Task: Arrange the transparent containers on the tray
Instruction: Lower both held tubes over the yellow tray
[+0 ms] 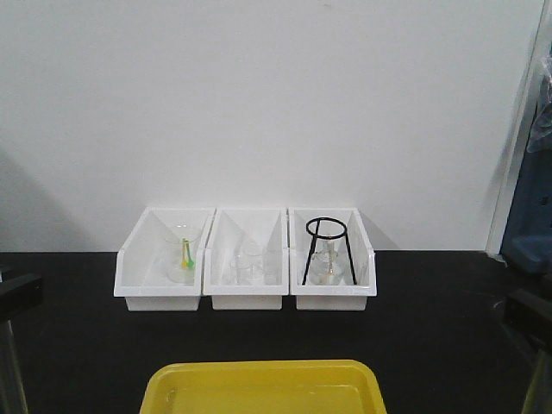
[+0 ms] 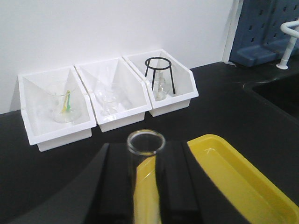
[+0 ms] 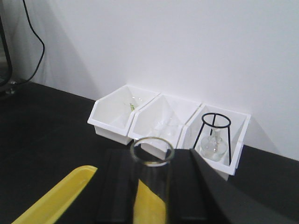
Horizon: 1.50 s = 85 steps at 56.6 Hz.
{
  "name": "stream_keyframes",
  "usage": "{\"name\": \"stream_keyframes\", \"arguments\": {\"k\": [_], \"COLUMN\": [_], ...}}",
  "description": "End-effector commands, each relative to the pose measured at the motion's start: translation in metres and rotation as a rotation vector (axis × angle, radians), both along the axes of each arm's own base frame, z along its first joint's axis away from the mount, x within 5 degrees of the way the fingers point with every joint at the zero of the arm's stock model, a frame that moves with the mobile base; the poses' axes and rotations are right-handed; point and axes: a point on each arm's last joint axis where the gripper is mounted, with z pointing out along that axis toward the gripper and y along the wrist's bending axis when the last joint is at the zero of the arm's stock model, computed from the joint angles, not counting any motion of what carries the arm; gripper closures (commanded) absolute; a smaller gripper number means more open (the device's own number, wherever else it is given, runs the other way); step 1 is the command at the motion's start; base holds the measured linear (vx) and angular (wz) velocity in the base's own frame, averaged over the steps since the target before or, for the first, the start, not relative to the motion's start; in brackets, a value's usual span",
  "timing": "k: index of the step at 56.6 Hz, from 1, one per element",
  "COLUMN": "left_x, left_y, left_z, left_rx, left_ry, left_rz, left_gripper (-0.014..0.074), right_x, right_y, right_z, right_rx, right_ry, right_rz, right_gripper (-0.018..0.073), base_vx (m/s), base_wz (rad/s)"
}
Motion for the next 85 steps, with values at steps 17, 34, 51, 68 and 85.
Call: {"name": "stream_keyframes", "arguments": {"k": [17, 34, 51, 68, 85], "left_x": [0.025, 0.086, 0.138, 0.174, 0.181], "left_y": [-0.013, -0.046, -0.068, -0.078, -0.082], "left_z": [0.008, -0.047, -0.079, -0.139, -0.164], "left_rx": [-0.283, -0.261, -0.183, -0.144, -0.127], "left_ry": [0.049, 0.367, 0.521, 0.645, 0.722], "left_rz": [0.021, -0.024, -0.047, 0.007, 0.012], "left_gripper": [0.0596, 0.0596, 0.0596, 0.0596, 0.0592], "right_x": [0.025, 0.100, 0.150, 0.170, 0.172], "right_y": [0.017, 0.063, 0.096, 0.110, 0.111], "right_z": [0.020, 0.008, -0.047, -0.079, -0.076], "right_rx": [0.202, 0.175, 0.119, 0.091, 0.117], "right_ry": [0.008, 0.327, 0.531, 0.609, 0.573], "right_rz": [0.011, -0.063, -0.092, -0.108, -0.096], "right_gripper": [0.0568, 0.0568, 0.0568, 0.0568, 0.0568], "base_vx": [0.00, 0.00, 0.00, 0.00, 0.00], "base_wz": [0.00, 0.00, 0.00, 0.00, 0.00]}}
